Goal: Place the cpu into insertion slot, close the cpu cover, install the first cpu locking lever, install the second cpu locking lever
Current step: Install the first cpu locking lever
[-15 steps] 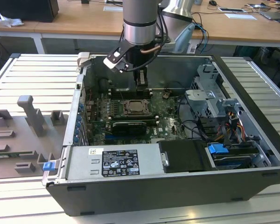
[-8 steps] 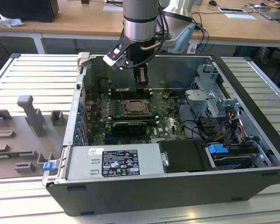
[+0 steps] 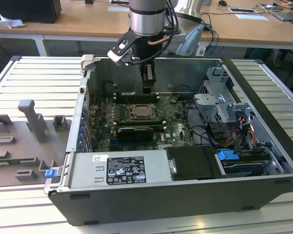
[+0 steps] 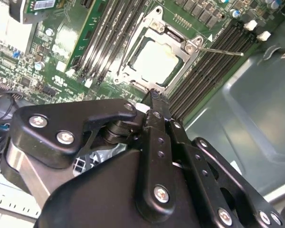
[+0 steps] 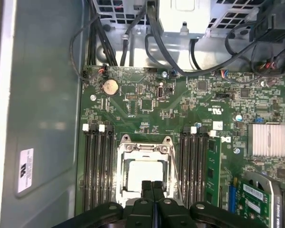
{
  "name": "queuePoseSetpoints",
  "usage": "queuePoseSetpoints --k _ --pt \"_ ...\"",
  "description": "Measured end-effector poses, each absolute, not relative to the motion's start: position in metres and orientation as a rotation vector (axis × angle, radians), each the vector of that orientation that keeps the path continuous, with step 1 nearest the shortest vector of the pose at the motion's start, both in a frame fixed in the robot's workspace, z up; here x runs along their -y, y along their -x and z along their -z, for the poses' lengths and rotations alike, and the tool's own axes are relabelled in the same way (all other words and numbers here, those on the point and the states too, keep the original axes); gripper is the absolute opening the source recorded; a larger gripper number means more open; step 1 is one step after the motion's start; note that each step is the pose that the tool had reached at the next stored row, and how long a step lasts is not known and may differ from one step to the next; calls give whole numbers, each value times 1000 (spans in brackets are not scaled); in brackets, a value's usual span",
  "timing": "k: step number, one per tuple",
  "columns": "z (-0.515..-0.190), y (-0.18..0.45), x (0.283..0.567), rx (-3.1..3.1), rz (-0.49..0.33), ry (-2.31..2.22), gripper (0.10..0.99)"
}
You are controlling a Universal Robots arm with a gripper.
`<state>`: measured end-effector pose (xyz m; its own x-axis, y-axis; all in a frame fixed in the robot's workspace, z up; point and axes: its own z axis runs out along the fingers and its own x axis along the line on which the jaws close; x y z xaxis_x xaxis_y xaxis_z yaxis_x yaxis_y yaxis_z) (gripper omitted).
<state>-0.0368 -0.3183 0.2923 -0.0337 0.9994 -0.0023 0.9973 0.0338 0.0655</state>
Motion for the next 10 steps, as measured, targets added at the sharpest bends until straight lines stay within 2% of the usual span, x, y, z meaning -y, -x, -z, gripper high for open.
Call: queuePoseSetpoints --k 10 --pt "-295 32 318 -2359 -39 -2040 106"
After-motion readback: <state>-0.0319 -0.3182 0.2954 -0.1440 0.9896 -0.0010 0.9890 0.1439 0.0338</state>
